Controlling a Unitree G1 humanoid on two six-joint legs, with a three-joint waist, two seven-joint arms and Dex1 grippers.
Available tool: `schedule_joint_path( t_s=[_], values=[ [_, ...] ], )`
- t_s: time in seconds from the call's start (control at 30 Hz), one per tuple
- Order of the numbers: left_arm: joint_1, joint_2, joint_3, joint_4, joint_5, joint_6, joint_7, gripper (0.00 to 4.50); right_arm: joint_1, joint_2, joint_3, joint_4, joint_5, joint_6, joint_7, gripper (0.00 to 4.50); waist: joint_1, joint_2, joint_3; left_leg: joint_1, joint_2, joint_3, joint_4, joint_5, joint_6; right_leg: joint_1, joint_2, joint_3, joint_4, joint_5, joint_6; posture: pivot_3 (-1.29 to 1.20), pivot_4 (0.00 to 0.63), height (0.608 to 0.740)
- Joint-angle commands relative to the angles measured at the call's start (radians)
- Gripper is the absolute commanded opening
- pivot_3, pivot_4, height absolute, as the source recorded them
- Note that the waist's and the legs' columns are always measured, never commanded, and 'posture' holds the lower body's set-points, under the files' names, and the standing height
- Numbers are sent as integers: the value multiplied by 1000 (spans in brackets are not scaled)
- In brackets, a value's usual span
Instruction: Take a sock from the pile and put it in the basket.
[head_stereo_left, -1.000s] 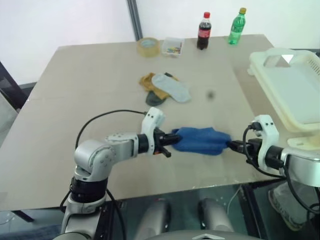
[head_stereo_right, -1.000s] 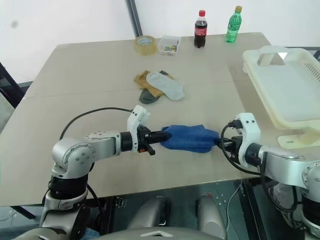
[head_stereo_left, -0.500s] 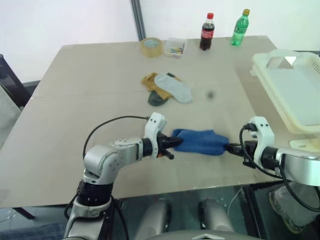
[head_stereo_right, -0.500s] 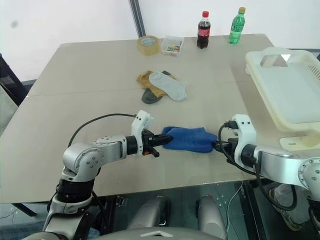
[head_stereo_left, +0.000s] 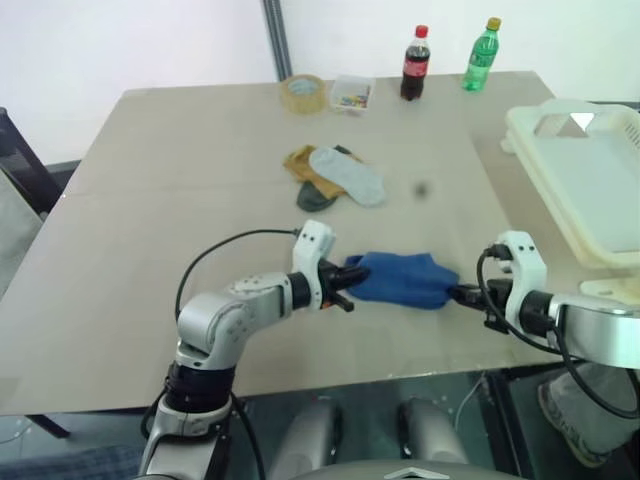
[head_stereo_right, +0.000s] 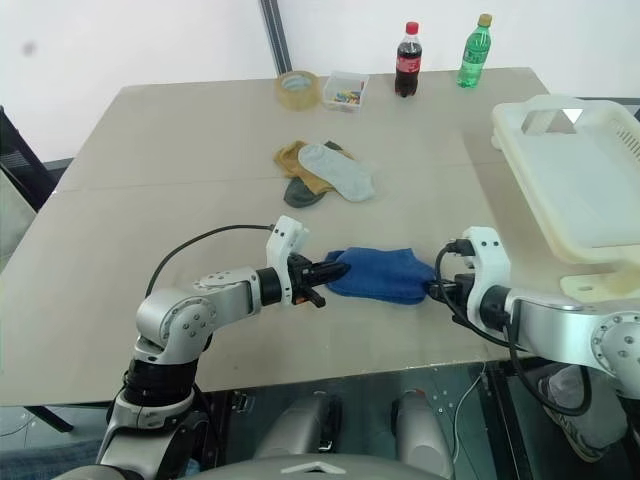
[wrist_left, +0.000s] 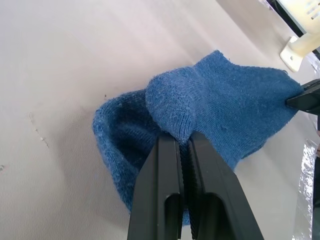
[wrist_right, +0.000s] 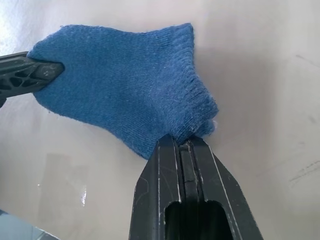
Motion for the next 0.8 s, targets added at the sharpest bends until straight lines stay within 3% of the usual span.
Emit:
schedule_joint_path(
  t_s=[0.03, 0.3, 0.33, 0.37, 0.53, 0.63, 0.8],
  values=[
    [-9, 2, 7, -25, -3, -9, 3, 18, -20, 0, 12, -17, -3, -21, 13, 0, 0, 0, 0, 0, 0, 0, 0, 0, 0, 0, 0, 0, 0, 0, 0, 0, 150, 740],
    [-15, 1, -4, -21, 2, -8, 3, 18, -35, 4, 44, -24, -9, -24, 33, 0, 0, 0, 0, 0, 0, 0, 0, 0, 0, 0, 0, 0, 0, 0, 0, 0, 150, 740],
    [-16, 1, -5, -18, 4, -10, 3, 0, -37, 4, 46, -23, -11, -23, 40, 560, 0, 0, 0, 0, 0, 0, 0, 0, 0, 0, 0, 0, 0, 0, 0, 0, 150, 740],
    [-19, 1, -6, -14, 7, -13, 2, 0, -39, 2, 45, -23, -15, -23, 44, 712, 0, 0, 0, 0, 0, 0, 0, 0, 0, 0, 0, 0, 0, 0, 0, 0, 150, 740],
    [-18, 3, -9, -11, 12, -17, -4, 0, -35, -47, 20, -32, -15, -8, 75, 2842, 0, 0, 0, 0, 0, 0, 0, 0, 0, 0, 0, 0, 0, 0, 0, 0, 150, 740],
    [-13, 6, -11, -14, 8, -12, -8, 0, -61, -85, -5, -42, -84, 6, 151, 2842, 0, 0, 0, 0, 0, 0, 0, 0, 0, 0, 0, 0, 0, 0, 0, 0, 150, 740],
    [-10, 14, -22, -9, 13, -22, -17, 0, -204, -55, 99, -94, -506, -24, 348, 2842, -2, 0, 0, 1, 1, 0, 0, 0, 0, 0, 1, 0, 0, 0, 0, 0, 150, 740]
  ],
)
